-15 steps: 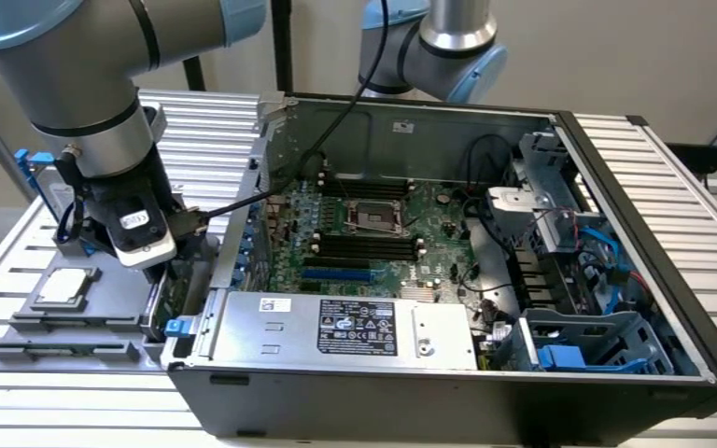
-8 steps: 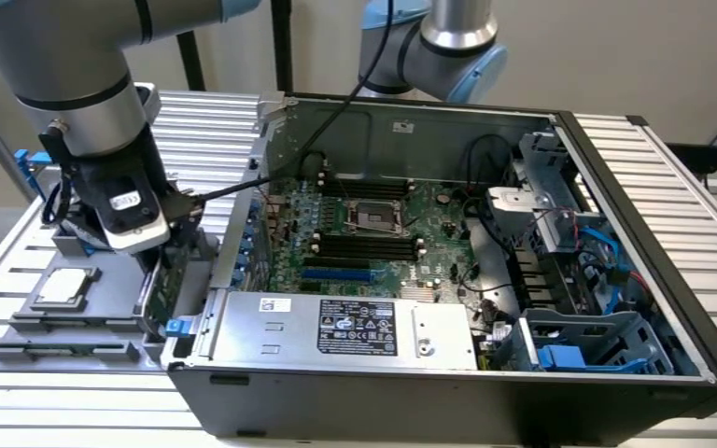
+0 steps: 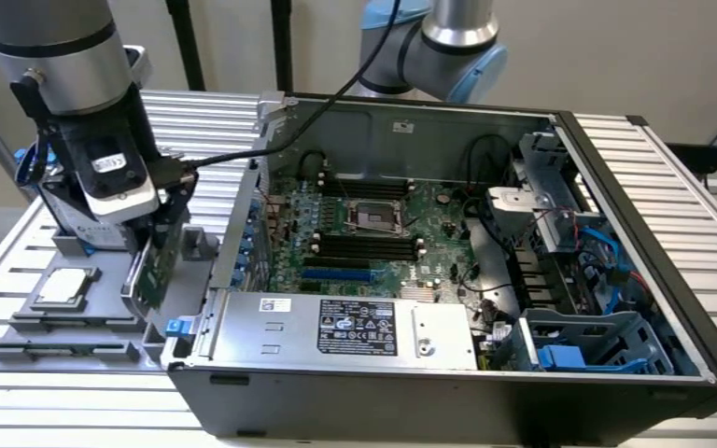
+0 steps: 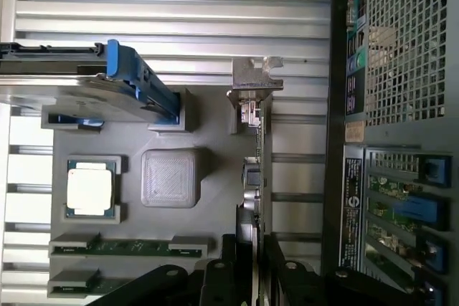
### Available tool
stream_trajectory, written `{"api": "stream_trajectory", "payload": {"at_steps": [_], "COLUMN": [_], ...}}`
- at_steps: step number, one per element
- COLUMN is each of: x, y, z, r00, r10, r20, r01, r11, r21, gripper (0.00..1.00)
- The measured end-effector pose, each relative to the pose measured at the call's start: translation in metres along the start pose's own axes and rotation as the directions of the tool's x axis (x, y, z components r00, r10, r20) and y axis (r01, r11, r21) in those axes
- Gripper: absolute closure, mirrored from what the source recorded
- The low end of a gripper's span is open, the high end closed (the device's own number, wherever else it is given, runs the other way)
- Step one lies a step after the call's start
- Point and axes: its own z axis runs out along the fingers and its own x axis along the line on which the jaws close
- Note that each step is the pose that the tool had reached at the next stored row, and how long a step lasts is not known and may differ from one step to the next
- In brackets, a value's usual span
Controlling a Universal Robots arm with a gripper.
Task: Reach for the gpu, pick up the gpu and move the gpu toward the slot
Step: 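Pick up the gpu and move the gpu toward the slot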
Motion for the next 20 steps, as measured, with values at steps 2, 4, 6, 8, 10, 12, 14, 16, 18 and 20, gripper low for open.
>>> {"api": "stream_trajectory", "payload": {"at_steps": [2,4,6,8,10,12,14,16,18,20], "x": [-0.001,-0.002,-0.004,-0.007,-0.009,-0.013,-0.017,-0.022,-0.029,-0.037], "y": [0.0003,0.0005,0.0008,0.0011,0.0013,0.0016,0.0018,0.002,0.0022,0.0024], "z": [-0.0089,-0.018,-0.0274,-0.0363,-0.0455,-0.0547,-0.0638,-0.073,-0.0821,-0.0912], "r00": [1.0,1.0,1.0,1.0,1.0,1.0,1.0,1.0,1.0,1.0], "r10": [0.0,0.0,0.0,0.0,0.0,0.0,0.0,0.0,0.0,0.0], "r20": [-0.0013,-0.0016,-0.002,-0.0023,-0.0029,-0.0032,-0.0039,-0.0048,-0.0054,-0.0066], "r01": [0.0,0.0,0.0,0.0,0.0,0.0,0.0,0.0,0.0,0.0], "r11": [1.0,1.0,1.0,1.0,1.0,1.0,1.0,1.0,1.0,1.0], "r21": [0.0001,0.0,0.0,0.0,0.0001,-0.0001,-0.0001,0.0001,-0.0001,-0.0001], "gripper": [0.74,0.74,0.74,0.74,0.74,0.74,0.74,0.74,0.74,0.74]}}
